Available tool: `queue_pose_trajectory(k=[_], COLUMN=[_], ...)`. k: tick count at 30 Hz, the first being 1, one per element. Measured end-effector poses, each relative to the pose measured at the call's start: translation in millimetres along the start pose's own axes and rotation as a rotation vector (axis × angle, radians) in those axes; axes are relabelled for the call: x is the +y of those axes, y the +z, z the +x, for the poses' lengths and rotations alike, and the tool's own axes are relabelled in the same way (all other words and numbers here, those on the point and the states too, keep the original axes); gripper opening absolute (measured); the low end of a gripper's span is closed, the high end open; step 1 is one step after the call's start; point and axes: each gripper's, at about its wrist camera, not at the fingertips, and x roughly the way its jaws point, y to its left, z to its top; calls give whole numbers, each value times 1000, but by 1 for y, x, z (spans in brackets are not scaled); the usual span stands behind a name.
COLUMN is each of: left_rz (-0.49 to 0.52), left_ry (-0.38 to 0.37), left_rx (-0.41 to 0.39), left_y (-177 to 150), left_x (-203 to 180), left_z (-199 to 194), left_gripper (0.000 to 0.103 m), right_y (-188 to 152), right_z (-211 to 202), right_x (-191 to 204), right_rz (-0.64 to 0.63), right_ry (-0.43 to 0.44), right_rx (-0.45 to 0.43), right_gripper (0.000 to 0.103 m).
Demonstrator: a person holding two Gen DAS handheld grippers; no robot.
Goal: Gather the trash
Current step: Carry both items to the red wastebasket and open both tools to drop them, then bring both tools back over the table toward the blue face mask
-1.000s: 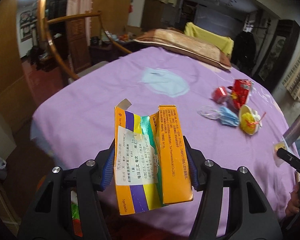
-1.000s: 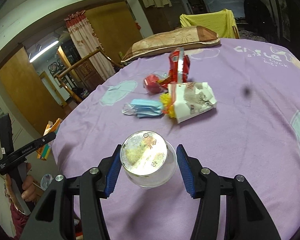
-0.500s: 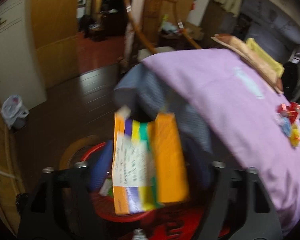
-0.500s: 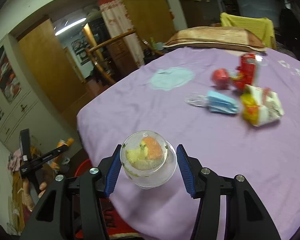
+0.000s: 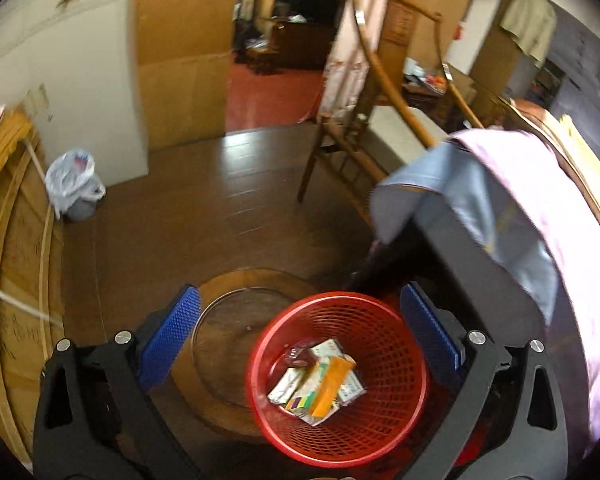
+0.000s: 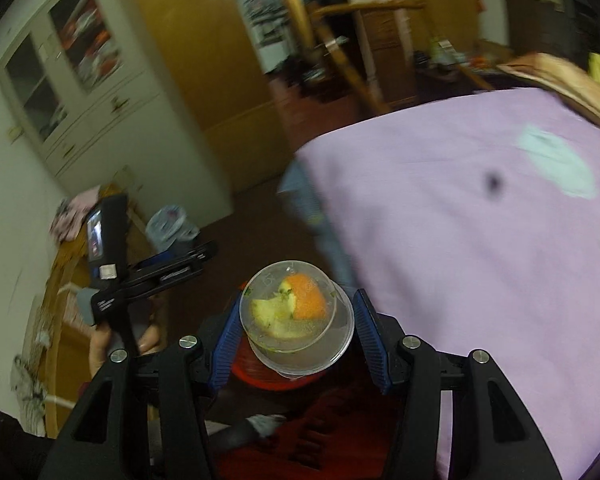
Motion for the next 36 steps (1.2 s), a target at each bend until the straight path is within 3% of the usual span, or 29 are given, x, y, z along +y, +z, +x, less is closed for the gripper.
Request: queue_pose_trajectory(k=[1, 4, 14, 26, 36], left_rz=[-21, -49, -38, 152, 410], left_ry=[1, 10, -4, -53, -139], left_rx=[6, 7, 9, -77, -102], left_y=[1, 4, 3, -7, -51], left_x=[11, 27, 22, -73, -199], left_z=[2, 5, 1, -65, -105], left_gripper=[96, 96, 96, 96, 96], right_y=[4, 14, 15, -23, -103], right_z=[11, 30, 24, -73, -184], right_x=[9, 25, 7, -42, -122], right_rz=[-13, -25, 25, 114, 264], right_ry=[18, 71, 34, 10, -86], right_rx=[16, 34, 3, -189, -409], right_gripper=[54, 68, 68, 74, 87])
